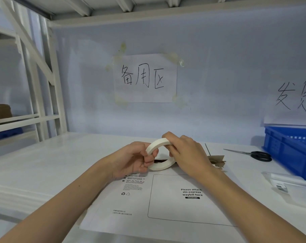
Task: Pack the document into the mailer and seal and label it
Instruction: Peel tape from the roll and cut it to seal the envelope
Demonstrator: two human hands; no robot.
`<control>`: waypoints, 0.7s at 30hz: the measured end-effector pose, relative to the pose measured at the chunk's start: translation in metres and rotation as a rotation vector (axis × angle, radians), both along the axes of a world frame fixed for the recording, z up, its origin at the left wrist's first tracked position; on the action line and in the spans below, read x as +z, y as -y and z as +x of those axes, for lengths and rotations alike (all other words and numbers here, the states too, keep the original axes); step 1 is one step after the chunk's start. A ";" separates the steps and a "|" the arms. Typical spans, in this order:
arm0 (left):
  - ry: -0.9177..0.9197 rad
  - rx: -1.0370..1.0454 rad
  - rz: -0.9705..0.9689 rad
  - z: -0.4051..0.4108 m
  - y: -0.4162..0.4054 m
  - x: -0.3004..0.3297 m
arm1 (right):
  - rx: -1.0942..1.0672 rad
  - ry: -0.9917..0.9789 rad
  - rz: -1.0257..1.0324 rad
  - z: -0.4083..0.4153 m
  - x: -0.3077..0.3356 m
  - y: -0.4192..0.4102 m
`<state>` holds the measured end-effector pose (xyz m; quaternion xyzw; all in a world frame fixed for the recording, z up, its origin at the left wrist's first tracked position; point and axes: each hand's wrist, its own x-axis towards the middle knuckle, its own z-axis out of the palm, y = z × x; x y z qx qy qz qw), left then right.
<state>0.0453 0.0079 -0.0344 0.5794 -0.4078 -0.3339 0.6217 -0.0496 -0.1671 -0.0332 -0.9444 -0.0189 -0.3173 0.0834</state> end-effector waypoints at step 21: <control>0.029 -0.039 0.001 0.003 0.001 -0.002 | 0.004 0.026 -0.026 0.002 -0.003 0.004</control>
